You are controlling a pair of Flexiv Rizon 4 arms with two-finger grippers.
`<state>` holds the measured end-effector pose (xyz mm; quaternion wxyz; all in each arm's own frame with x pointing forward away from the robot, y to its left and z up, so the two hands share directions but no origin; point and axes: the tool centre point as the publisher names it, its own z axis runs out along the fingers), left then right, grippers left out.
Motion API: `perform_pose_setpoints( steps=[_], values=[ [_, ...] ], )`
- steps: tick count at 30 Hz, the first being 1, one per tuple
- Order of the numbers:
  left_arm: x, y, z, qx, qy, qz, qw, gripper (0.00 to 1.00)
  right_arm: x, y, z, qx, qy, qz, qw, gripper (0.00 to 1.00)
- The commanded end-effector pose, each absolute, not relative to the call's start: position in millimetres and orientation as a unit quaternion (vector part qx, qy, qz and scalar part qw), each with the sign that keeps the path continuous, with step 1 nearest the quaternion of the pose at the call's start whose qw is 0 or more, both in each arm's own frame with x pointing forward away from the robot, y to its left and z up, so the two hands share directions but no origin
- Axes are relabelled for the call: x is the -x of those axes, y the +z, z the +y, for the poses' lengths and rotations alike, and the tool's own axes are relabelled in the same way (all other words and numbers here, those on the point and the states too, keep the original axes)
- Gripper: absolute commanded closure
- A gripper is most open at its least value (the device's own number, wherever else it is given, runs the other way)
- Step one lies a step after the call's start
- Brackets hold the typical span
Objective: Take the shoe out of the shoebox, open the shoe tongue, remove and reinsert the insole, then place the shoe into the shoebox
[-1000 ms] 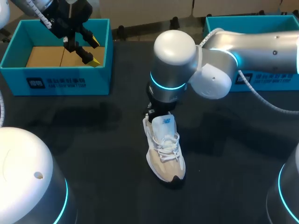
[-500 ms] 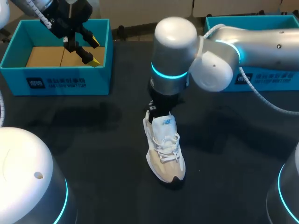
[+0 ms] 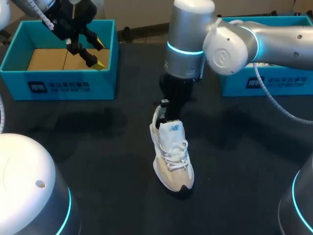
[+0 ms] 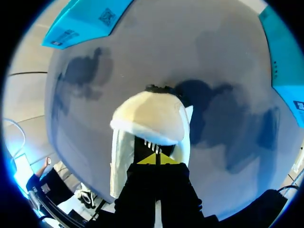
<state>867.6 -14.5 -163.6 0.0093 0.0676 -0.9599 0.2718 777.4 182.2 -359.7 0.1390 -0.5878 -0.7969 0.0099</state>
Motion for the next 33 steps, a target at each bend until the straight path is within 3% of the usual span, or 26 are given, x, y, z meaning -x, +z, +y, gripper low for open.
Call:
perform_pose_setpoints(
  steps=[1,24,25,26,28,32,33],
  values=[
    [-868,-163,-15,-0.068,0.270,-0.960,0.010,0.00,-774,-361,185,0.586,0.039,-0.796,0.147,1.00],
    [-868,-163,-15,-0.068,0.270,-0.960,0.010,0.00,-751,-347,193,0.581,0.104,-0.796,0.135,1.00],
    [-868,-163,-15,-0.068,0.270,-0.960,0.010,0.00,-751,-347,192,0.582,0.109,-0.795,0.132,0.82],
    [-868,-163,-15,-0.068,0.270,-0.960,0.010,0.00,-751,-347,192,0.582,0.109,-0.795,0.130,0.71],
    [-868,-163,-15,-0.068,0.270,-0.960,0.010,0.00,-751,-348,191,0.583,0.109,-0.796,0.122,0.60],
    [-868,-163,-15,-0.068,0.270,-0.960,0.010,0.00,-751,-347,190,0.581,0.111,-0.798,0.115,0.51],
    [-868,-163,-15,-0.068,0.270,-0.960,0.010,0.00,-751,-347,190,0.580,0.111,-0.799,0.115,0.44]
  ],
)
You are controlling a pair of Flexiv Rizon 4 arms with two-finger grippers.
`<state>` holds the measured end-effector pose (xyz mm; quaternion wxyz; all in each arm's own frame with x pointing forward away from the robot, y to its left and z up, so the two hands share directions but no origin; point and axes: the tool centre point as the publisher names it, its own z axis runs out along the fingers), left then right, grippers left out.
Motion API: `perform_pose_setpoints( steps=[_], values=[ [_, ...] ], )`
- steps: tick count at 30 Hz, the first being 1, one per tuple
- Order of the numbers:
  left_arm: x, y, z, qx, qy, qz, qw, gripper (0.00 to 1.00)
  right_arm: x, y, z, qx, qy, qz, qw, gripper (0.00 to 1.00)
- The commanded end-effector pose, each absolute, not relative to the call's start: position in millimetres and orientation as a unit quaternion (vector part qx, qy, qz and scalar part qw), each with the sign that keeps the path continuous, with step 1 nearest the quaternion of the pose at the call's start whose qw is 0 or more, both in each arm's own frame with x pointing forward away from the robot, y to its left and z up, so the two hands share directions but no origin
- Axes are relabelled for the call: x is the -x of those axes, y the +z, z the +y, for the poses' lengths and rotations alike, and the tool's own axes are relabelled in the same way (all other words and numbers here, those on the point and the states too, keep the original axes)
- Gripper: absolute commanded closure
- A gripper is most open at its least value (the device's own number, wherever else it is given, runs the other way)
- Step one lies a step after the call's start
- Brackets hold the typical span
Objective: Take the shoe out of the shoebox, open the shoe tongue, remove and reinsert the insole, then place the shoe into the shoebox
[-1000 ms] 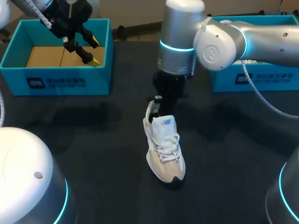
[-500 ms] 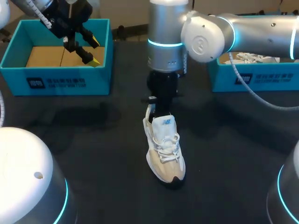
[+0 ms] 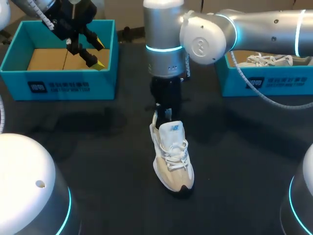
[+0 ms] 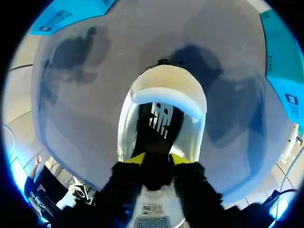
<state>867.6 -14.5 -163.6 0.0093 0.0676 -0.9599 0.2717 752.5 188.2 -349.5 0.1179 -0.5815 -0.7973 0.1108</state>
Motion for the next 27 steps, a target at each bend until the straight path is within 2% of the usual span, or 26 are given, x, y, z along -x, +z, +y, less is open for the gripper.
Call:
perform_pose_setpoints(
  steps=[1,2,3,19,27],
  values=[
    [-868,-163,-15,-0.068,0.270,-0.960,0.010,0.00,-751,-347,190,0.580,0.111,-0.799,0.115,0.27],
    [-868,-163,-15,-0.068,0.270,-0.960,0.010,0.00,-751,-347,190,0.579,0.111,-0.799,0.115,0.16],
    [-868,-163,-15,-0.068,0.270,-0.960,0.010,0.00,-751,-347,190,0.578,0.110,-0.801,0.113,0.00],
    [-868,-163,-15,-0.068,0.270,-0.960,0.010,0.00,-750,-358,186,0.581,0.124,-0.796,0.115,0.00],
    [-868,-163,-15,-0.068,0.270,-0.960,0.010,0.00,-748,-344,185,0.587,0.128,-0.792,0.110,0.00]
  ],
)
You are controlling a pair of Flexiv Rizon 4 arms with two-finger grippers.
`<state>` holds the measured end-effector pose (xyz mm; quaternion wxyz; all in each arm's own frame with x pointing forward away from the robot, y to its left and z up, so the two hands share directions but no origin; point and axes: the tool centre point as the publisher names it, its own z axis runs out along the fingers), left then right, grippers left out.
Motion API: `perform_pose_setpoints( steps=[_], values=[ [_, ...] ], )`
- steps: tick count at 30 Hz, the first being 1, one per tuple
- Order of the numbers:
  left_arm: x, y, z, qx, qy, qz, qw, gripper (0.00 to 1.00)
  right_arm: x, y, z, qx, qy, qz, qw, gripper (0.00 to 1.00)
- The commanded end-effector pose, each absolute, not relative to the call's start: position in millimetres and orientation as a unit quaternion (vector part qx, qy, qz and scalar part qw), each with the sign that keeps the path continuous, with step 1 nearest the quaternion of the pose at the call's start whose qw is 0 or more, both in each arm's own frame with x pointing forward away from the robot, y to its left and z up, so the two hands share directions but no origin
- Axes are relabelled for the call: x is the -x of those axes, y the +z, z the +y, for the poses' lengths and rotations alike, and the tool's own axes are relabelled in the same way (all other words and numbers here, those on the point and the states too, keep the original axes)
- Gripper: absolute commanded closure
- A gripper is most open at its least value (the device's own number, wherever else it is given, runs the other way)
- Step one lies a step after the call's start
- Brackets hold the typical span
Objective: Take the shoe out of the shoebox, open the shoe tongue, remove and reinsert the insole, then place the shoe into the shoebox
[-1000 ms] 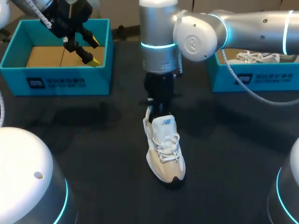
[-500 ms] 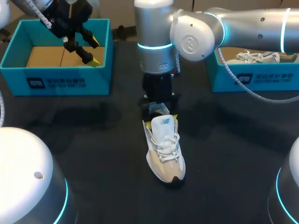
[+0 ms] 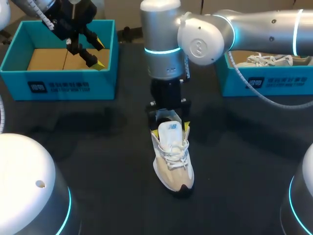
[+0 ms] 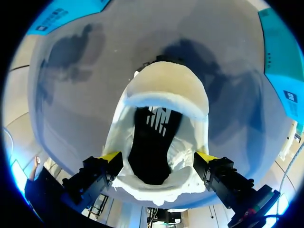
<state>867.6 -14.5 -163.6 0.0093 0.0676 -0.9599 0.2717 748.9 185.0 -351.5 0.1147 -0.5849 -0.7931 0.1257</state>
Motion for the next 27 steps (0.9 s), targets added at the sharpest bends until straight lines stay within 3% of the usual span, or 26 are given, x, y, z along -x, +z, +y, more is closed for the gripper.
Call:
perform_pose_setpoints(
  steps=[1,27],
  values=[
    [-868,-163,-15,-0.068,0.270,-0.960,0.010,0.00,-747,-343,186,0.588,0.128,-0.791,0.108,0.00],
    [-868,-163,-15,-0.068,0.270,-0.960,0.010,0.00,-717,-288,189,0.620,0.119,-0.773,0.058,0.00]
  ],
)
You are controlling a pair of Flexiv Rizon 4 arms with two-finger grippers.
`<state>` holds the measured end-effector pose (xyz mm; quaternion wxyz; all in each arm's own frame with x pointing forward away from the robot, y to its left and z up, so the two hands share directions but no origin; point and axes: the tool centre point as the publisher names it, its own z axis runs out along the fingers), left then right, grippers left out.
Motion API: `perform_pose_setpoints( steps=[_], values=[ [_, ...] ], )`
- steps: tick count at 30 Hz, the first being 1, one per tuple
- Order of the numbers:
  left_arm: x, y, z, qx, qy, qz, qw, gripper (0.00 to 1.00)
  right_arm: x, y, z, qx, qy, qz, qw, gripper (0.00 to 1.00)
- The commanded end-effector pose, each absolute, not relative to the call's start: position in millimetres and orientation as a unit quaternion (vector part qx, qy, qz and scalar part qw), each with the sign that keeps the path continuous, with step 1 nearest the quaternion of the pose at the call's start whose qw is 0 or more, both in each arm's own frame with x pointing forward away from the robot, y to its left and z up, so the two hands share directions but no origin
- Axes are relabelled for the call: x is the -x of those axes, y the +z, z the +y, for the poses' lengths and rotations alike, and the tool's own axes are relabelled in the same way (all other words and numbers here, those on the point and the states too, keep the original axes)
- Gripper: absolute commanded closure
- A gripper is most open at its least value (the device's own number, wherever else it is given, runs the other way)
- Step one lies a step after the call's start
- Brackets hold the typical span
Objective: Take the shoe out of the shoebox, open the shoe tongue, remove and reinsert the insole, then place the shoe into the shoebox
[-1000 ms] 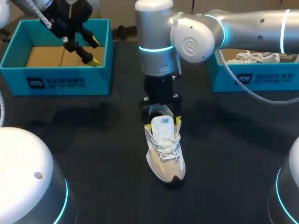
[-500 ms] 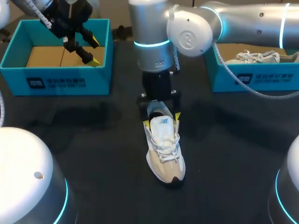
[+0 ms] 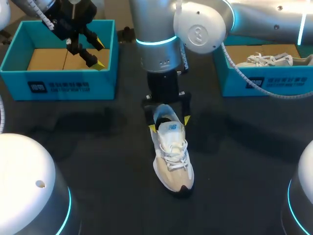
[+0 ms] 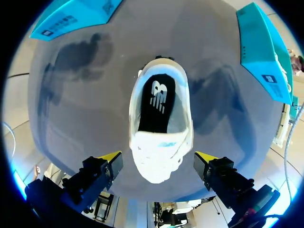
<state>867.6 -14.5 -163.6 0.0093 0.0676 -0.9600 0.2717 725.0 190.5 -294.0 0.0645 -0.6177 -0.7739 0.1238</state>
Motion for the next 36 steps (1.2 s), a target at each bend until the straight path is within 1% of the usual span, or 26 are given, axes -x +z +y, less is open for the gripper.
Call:
perform_pose_setpoints(
  steps=[1,7,11,12,13,14,15,18,20,24,26,29,31,32,33,36],
  values=[
    [-868,-163,-15,-0.068,0.270,-0.960,0.010,0.00,-716,-288,189,0.620,0.119,-0.773,0.058,0.00],
    [-868,-163,-15,-0.068,0.270,-0.960,0.010,0.00,-706,-287,190,0.625,0.120,-0.769,0.061,0.00],
    [-868,-163,-15,-0.068,0.270,-0.960,0.010,0.00,-700,-287,190,0.634,0.116,-0.763,0.047,0.00],
    [-868,-163,-15,-0.068,0.270,-0.960,0.010,0.00,-699,-286,189,0.635,0.116,-0.762,0.046,0.11],
    [-868,-163,-15,-0.068,0.270,-0.960,0.010,0.00,-698,-286,189,0.637,0.114,-0.761,0.045,0.26],
    [-868,-163,-15,-0.068,0.270,-0.960,0.010,0.00,-696,-287,188,0.639,0.113,-0.759,0.043,0.36],
    [-868,-163,-15,-0.068,0.270,-0.960,0.010,0.00,-695,-287,187,0.641,0.112,-0.758,0.041,0.51],
    [-868,-163,-15,-0.068,0.270,-0.960,0.010,0.00,-694,-287,186,0.644,0.107,-0.756,0.041,0.60],
    [-868,-163,-15,-0.068,0.270,-0.960,0.010,0.00,-695,-288,187,0.644,0.105,-0.756,0.042,0.64],
    [-868,-163,-15,-0.068,0.270,-0.960,0.010,0.00,-700,-292,189,0.642,0.100,-0.758,0.050,0.65],
    [-868,-163,-15,-0.068,0.270,-0.960,0.010,0.00,-702,-295,190,0.641,0.094,-0.759,0.062,0.64],
    [-868,-163,-15,-0.068,0.270,-0.960,0.010,0.00,-706,-298,192,0.640,0.091,-0.760,0.068,0.65],
    [-868,-163,-15,-0.068,0.270,-0.960,0.010,0.00,-707,-303,192,0.640,0.091,-0.760,0.070,0.67],
    [-868,-163,-15,-0.068,0.270,-0.960,0.010,0.00,-708,-308,189,0.641,0.092,-0.759,0.070,0.71],
    [-868,-163,-15,-0.068,0.270,-0.960,0.010,0.00,-708,-309,189,0.641,0.093,-0.759,0.072,0.72],
    [-868,-163,-15,-0.068,0.270,-0.960,0.010,0.00,-710,-315,186,0.644,0.093,-0.756,0.071,0.75]
  ],
)
